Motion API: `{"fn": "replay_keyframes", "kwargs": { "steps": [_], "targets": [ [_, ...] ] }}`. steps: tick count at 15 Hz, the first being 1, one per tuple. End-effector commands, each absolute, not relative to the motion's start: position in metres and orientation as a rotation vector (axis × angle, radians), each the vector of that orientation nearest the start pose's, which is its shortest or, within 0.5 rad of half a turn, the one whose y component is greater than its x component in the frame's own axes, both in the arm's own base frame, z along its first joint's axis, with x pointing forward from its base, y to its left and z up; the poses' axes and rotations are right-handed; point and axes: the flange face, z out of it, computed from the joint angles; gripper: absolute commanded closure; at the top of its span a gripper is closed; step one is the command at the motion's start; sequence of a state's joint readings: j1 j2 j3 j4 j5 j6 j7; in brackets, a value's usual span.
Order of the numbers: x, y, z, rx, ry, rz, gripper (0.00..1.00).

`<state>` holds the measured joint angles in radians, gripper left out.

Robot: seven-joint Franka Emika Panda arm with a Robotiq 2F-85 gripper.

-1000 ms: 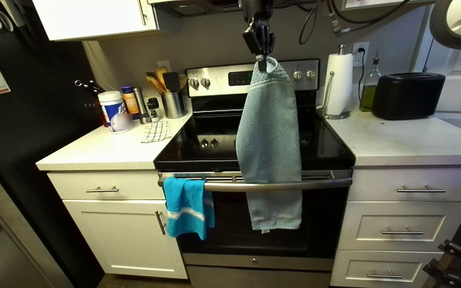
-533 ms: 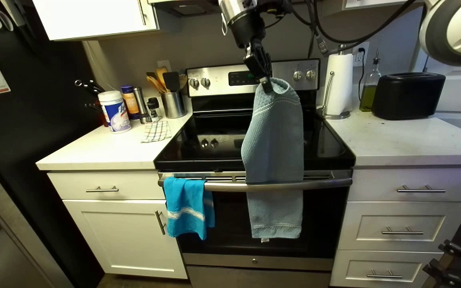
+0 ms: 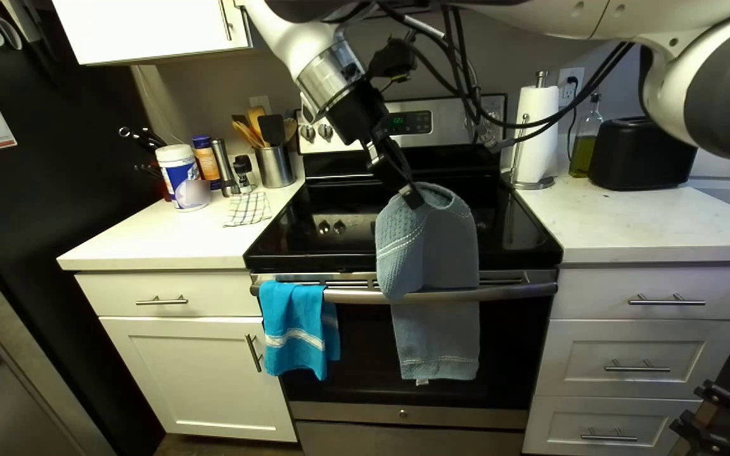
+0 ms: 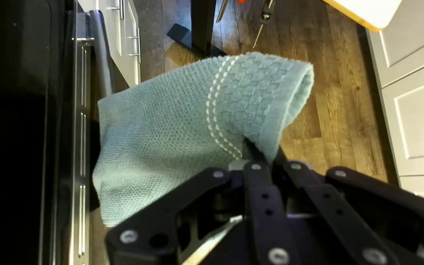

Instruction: Move the light blue towel from the stove top to the oven handle

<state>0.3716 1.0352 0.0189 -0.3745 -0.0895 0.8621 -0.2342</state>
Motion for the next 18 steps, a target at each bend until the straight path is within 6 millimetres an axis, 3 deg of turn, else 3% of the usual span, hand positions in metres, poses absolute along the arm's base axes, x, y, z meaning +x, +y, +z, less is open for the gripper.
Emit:
{"fn": "replay_keyframes", "kwargs": {
  "steps": [1,8,13,18],
  "targets": [
    [0.635,0.288,0.410,-2.982,-1.080,0.976,0.98],
    [0.604,0.352,0.331,-3.099,-1.286,1.243,0.98],
    [0.594,0.366,0.274,-3.114,-1.312,1.378,0.98],
    [0.584,0.376,0.245,-3.094,-1.348,1.445,0.98]
  ]
}}
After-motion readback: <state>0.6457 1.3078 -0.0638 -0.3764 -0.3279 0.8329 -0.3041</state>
